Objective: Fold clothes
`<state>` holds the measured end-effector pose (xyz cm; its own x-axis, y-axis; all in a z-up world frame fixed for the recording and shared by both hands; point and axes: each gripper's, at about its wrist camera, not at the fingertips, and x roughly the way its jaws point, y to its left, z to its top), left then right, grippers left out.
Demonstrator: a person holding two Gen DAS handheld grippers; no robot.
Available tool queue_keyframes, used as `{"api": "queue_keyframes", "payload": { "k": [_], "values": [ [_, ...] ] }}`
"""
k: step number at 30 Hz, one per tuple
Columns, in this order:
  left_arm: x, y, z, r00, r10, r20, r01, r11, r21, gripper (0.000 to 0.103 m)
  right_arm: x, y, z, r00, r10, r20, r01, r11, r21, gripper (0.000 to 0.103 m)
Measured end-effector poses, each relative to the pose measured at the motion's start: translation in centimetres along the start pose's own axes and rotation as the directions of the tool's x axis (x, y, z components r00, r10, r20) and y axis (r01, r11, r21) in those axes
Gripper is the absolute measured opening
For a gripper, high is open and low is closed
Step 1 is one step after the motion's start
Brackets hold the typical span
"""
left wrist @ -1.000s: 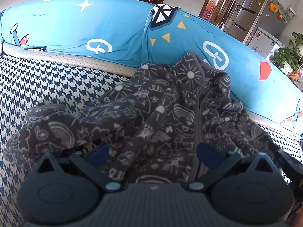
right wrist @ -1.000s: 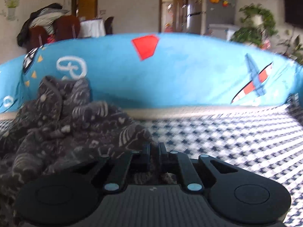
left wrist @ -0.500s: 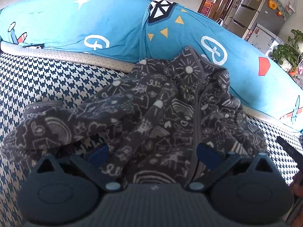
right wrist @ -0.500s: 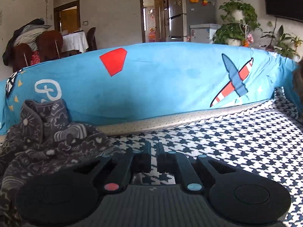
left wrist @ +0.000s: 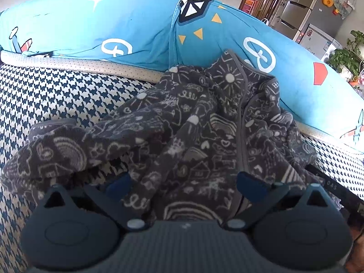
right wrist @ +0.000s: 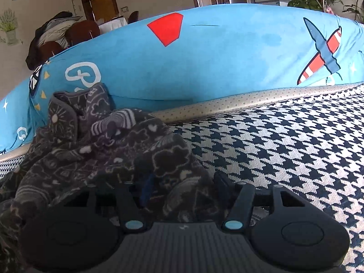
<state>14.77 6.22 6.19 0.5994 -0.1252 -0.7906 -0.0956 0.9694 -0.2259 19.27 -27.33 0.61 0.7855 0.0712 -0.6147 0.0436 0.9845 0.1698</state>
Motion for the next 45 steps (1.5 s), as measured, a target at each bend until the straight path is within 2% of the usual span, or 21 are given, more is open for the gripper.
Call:
{"api": "queue_keyframes", "payload": {
  "k": [1,2,5,9,12,16,18,23,25,27,30,34,40,45],
  "values": [
    [0.1,0.0,-0.1,1.0,0.001,-0.001,-0.001,1.0,0.003,0.103,0.0,0.2,0.1,1.0,-0.004,0.003,0.004,1.0,-0.006,0.016],
    [0.1,0.0,-0.1,1.0,0.002,-0.002,-0.002,1.0,0.005,0.103,0.1,0.5,0.2,1.0,-0.005,0.005,0.005,1.0,-0.01,0.012],
    [0.4,-0.1,-0.3,1.0,0.004,-0.006,-0.004,1.0,0.007,0.103,-0.2,1.1,0.7,0.999,-0.021,0.029,0.021,1.0,-0.017,0.011],
    [0.6,-0.1,-0.4,1.0,0.006,-0.012,-0.006,1.0,0.007,0.103,-1.9,1.0,2.8,0.989,-0.071,0.128,0.067,0.997,0.037,0.01],
    [0.8,-0.1,-0.5,1.0,0.003,-0.013,-0.003,1.0,0.007,0.103,-2.7,0.9,4.3,0.972,-0.122,0.199,0.113,0.992,0.057,0.009],
    [0.9,0.0,-0.6,1.0,-0.002,-0.021,0.002,1.0,0.011,0.103,-2.6,1.0,5.5,0.941,-0.223,0.254,0.216,0.975,0.057,0.009],
    [1.1,-0.1,-0.6,1.0,-0.005,-0.029,0.005,1.0,0.013,0.103,-1.9,0.8,5.6,0.931,-0.266,0.251,0.262,0.964,0.05,0.009],
    [1.4,-0.2,-0.6,0.999,-0.008,-0.041,0.009,1.0,0.021,0.103,1.1,0.6,3.9,0.94,-0.303,0.155,0.31,0.95,-0.024,0.01],
    [1.3,-0.3,-0.6,0.999,-0.013,-0.04,0.013,1.0,0.019,0.103,1.2,0.6,3.7,0.948,-0.288,0.134,0.295,0.955,-0.035,0.015],
    [1.2,-0.3,-0.6,0.999,-0.017,-0.039,0.018,1.0,0.016,0.103,0.5,0.9,3.9,0.955,-0.262,0.14,0.27,0.962,-0.045,0.028],
    [1.0,-0.4,-0.5,0.999,-0.025,-0.035,0.026,0.999,0.019,0.103,-1.4,1.3,4.3,0.964,-0.214,0.159,0.226,0.972,-0.061,0.039],
    [0.3,-0.6,-0.5,0.999,-0.031,-0.015,0.032,0.999,0.03,0.103,-4.2,1.1,4.4,0.969,-0.188,0.162,0.201,0.977,-0.072,0.042],
    [-0.9,-1.1,-0.6,0.999,-0.048,0.016,0.047,0.998,0.045,0.103,-8.3,-0.9,3.2,0.977,-0.171,0.126,0.171,0.985,0.01,0.053],
    [-1.5,-1.3,-0.6,0.998,-0.05,0.035,0.048,0.998,0.05,0.103,-9.8,-1.3,1.0,0.981,-0.186,0.058,0.188,0.981,-0.039,0.059]
  ]
}}
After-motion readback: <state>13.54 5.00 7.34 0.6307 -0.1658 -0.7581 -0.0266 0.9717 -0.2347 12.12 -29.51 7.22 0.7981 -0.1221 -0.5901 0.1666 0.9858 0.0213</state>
